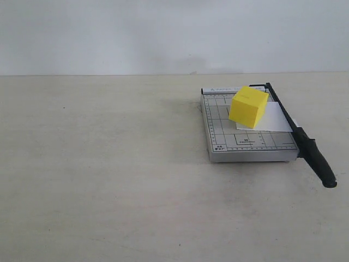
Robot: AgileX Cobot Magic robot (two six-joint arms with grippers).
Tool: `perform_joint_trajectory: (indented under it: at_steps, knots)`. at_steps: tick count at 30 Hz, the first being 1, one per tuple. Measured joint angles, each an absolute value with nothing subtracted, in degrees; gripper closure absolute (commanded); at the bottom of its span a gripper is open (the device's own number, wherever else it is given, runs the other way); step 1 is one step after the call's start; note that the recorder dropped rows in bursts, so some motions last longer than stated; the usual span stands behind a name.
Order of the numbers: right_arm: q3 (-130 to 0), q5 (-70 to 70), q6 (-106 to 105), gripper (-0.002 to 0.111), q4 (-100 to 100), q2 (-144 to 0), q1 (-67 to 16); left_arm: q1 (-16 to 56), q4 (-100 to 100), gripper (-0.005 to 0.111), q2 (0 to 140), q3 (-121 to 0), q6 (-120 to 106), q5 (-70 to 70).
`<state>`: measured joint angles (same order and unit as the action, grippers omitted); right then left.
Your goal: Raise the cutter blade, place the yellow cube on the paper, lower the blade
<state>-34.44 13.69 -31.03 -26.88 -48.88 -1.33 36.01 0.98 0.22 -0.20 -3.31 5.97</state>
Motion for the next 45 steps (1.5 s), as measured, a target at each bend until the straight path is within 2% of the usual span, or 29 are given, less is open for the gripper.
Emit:
perform_joint_trajectory:
  at_steps: [9,17,40,45]
  knots:
    - [-23.2,14.7,-31.4,0.108,-27.9,-22.9,-1.3,36.0,1.0,0.073,0.2,-0.2,-3.3,6.0]
    - [-19.5,21.1,-30.3,0.108,-27.9,-10.3,-1.3,36.0,1.0,0.073,0.2,-0.2,-3.3,6.0]
    - [-19.3,21.9,-27.0,0.108,-27.9,-8.7,-1.3,36.0,1.0,0.073,0.2,-0.2,-3.3,6.1]
    - [-16.9,18.3,-27.0,0.108,-27.9,-8.7,-1.3,36.0,1.0,0.073,0.2,-0.2,-3.3,6.1]
